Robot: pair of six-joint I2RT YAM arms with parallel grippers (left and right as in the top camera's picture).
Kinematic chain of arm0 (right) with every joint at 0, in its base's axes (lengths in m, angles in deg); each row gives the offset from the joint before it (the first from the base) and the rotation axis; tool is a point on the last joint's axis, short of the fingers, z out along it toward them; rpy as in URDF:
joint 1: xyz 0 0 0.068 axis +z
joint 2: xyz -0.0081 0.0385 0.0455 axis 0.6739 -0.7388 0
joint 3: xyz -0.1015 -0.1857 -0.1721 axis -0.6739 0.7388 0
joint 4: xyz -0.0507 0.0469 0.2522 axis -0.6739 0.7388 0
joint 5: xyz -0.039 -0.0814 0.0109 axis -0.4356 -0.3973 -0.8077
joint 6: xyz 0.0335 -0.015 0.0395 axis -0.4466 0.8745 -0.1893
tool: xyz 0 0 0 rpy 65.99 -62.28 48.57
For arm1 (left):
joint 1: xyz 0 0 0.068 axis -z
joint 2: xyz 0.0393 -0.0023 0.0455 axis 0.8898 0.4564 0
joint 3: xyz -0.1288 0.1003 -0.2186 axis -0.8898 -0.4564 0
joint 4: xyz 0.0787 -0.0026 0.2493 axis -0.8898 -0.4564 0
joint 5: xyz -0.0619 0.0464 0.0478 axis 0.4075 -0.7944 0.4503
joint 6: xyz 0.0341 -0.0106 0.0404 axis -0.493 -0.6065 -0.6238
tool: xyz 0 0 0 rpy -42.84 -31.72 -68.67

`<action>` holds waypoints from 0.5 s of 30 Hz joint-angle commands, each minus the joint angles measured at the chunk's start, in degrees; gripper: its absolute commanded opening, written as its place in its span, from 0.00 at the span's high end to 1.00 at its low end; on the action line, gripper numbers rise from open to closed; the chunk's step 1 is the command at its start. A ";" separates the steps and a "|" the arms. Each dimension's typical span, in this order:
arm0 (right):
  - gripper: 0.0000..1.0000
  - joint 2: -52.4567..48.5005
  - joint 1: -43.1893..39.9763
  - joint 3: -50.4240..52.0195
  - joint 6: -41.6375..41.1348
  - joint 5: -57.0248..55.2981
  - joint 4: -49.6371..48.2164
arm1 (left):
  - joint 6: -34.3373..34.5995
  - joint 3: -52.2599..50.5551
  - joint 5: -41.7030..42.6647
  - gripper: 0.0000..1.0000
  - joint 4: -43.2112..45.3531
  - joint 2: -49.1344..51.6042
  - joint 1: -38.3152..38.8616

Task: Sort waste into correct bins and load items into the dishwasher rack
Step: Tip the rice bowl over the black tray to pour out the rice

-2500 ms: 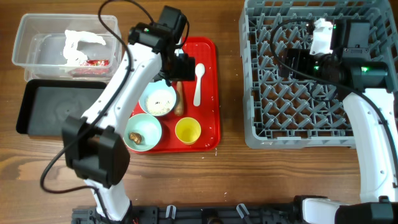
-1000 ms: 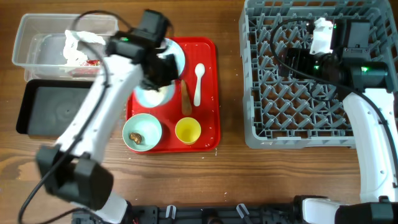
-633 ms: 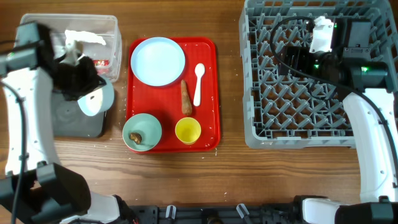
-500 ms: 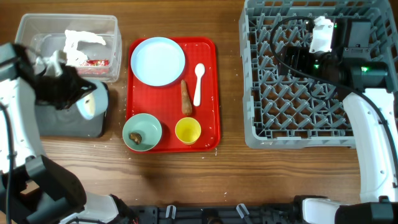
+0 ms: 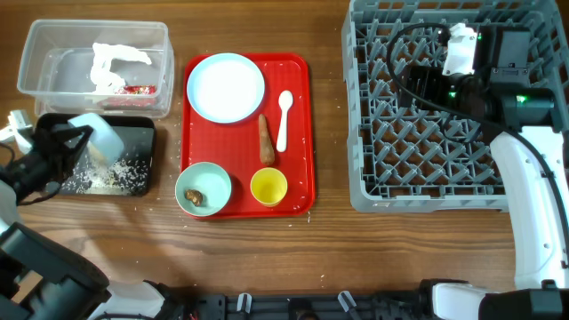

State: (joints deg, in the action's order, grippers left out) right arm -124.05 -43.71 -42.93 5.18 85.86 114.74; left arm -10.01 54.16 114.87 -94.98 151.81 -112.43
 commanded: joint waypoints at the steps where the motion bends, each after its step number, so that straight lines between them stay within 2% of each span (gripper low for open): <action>1: 0.00 -0.57 -0.22 -1.25 -0.79 0.96 -0.13 | 0.87 -0.44 11.50 0.96 0.37 0.02 -1.05; 6: 0.00 -0.57 -0.22 -1.25 -0.79 0.96 -0.13 | 9.42 -0.44 21.11 0.96 0.59 0.02 -4.17; 8: 0.00 -0.57 -0.22 -1.25 -0.79 0.98 -0.13 | 13.40 -0.44 21.16 0.96 0.57 0.02 -6.08; 15: 0.00 -0.57 -0.22 -1.25 -0.81 0.98 0.15 | 20.68 -0.44 21.14 0.96 0.55 0.02 -9.60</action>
State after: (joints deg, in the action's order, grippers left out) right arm -124.05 -43.71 -42.93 5.18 85.86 114.83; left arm 5.48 54.16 133.73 -94.58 151.81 -121.35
